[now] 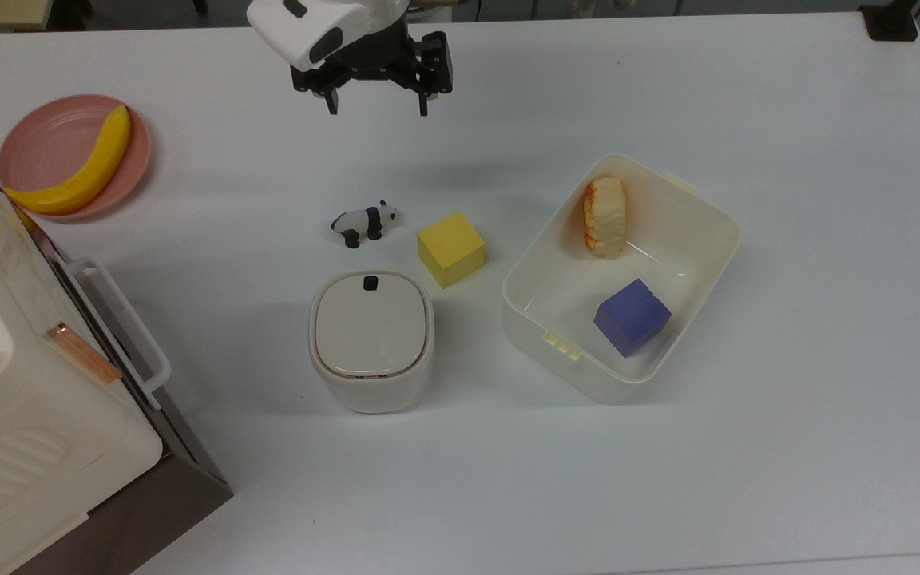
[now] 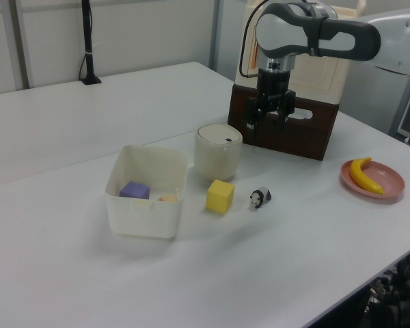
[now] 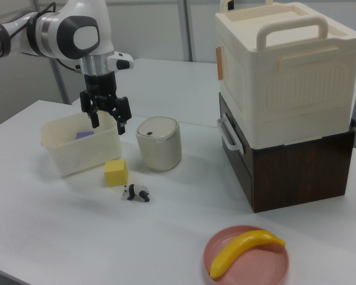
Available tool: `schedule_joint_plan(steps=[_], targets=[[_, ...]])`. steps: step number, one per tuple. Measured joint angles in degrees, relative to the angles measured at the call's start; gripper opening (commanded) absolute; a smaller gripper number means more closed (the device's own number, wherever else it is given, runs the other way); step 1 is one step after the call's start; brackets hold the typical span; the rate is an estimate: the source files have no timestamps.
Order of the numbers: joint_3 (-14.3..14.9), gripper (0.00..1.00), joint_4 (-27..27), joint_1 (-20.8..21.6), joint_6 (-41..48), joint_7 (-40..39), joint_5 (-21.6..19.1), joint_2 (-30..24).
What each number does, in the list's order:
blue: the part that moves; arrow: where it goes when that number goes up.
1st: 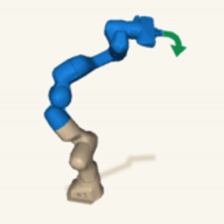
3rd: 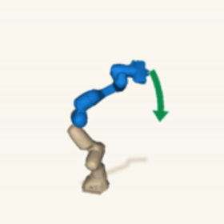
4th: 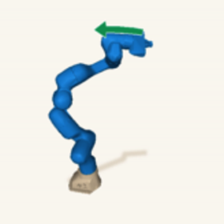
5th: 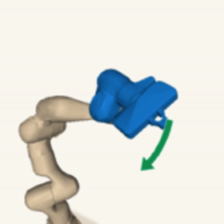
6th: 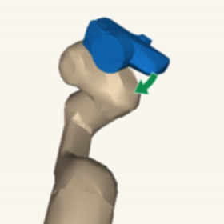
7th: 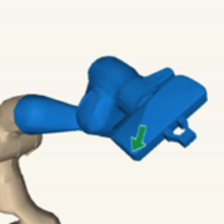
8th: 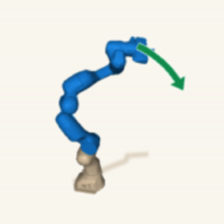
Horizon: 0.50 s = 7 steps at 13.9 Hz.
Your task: Slide open the drawer
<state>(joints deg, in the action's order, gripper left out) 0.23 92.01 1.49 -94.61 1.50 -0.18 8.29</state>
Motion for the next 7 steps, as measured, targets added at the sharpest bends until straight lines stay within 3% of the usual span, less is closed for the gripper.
schedule_joint_plan(steps=[4, 7], targets=[[-0.22, 0.98, 0.08, -0.08, -1.11, -2.52, 0.02, 0.02], [-0.10, 0.91, 0.16, -1.60, -3.45, -12.81, 0.51, 0.20]])
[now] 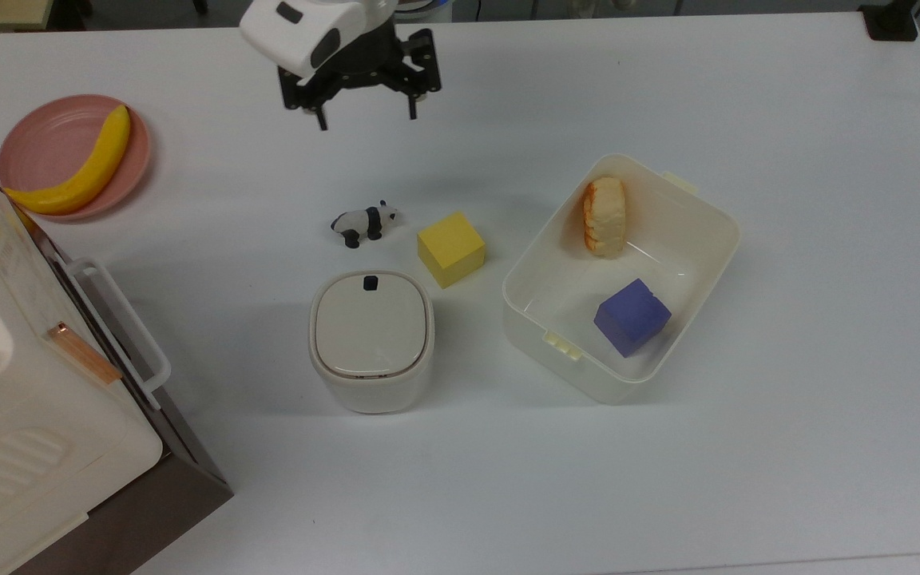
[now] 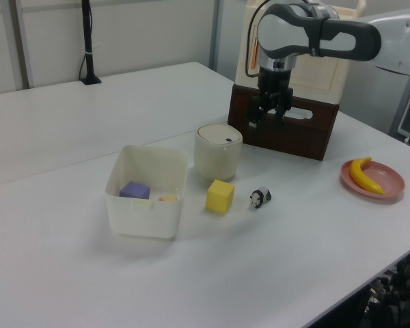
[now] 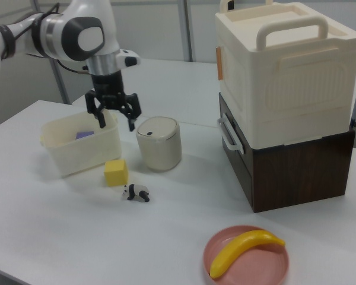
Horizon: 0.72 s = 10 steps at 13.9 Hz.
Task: Slide open the drawer
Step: 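Move the gripper to the brown drawer's handle and hook it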
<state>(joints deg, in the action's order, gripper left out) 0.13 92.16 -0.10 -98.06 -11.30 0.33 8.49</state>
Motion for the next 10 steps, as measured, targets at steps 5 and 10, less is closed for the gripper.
schedule_joint_plan(steps=[5, 10], targets=[[3.50, 0.90, 0.21, -2.83, -12.44, -13.11, 4.31, 3.66], [7.31, 0.84, -0.93, -3.51, -24.98, -13.78, 5.53, 10.63]])
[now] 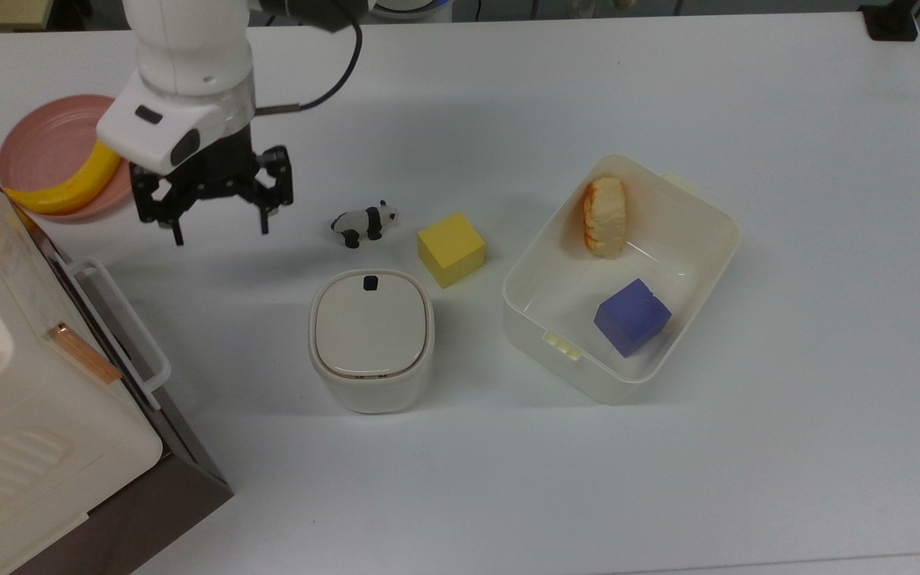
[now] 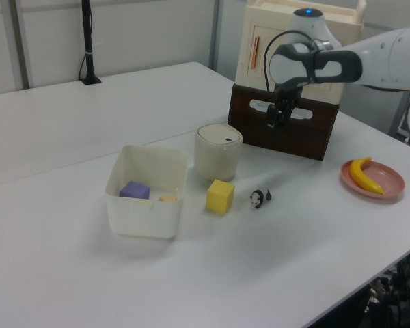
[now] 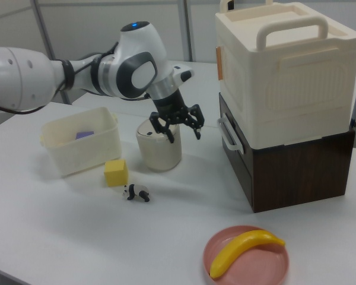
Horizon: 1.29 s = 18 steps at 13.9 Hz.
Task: Slide open the drawer
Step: 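Move the gripper to the brown drawer's handle and hook it, then pull the drawer handle outward to slide the drawer open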
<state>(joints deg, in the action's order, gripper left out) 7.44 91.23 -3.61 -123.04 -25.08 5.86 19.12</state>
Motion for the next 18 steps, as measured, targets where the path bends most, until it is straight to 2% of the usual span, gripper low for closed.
schedule_joint_plan(steps=[7, 11, 16, 18], targets=[[3.32, 0.84, -5.00, -0.87, -11.93, 0.00, 0.00, 6.20], [3.30, 0.84, -7.70, -2.24, -12.57, 0.00, 0.00, 10.01], [3.17, 0.84, -7.78, -1.70, -12.38, 0.00, -0.01, 10.81], [3.18, 0.84, -7.94, -0.17, -7.69, 0.00, 0.00, 10.12]])
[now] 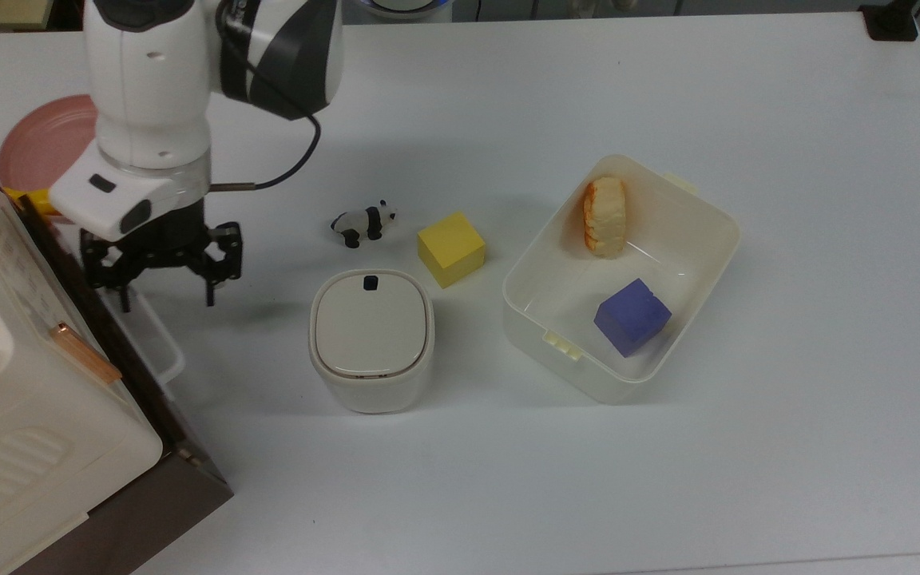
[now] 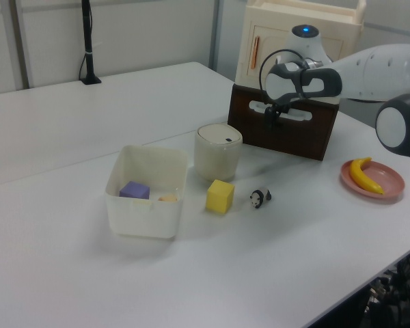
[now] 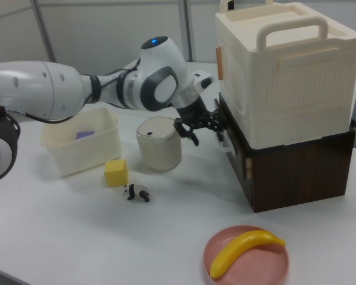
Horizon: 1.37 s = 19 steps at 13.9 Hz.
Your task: Slide open the drawer
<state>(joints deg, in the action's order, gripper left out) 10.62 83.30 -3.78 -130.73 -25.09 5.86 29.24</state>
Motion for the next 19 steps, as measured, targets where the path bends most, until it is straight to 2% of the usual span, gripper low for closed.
schedule_joint_plan(steps=[6, 10, 11, 12, 15, 19], targets=[[-0.95, 0.84, 0.00, 5.72, 14.27, 0.00, -0.14, -3.25], [-3.52, 0.84, 0.00, 5.96, 15.72, 0.13, -0.12, -4.03], [-4.41, 0.90, 0.00, 6.23, 15.95, 0.65, -0.41, -4.80], [-5.23, 1.00, 0.00, 6.91, 16.68, 1.70, -0.47, -6.00], [-6.15, 1.00, 0.04, 8.00, 21.57, 7.12, -0.49, -9.33], [-9.83, 1.00, 0.27, 7.57, 30.27, 19.55, -0.53, -12.82]])
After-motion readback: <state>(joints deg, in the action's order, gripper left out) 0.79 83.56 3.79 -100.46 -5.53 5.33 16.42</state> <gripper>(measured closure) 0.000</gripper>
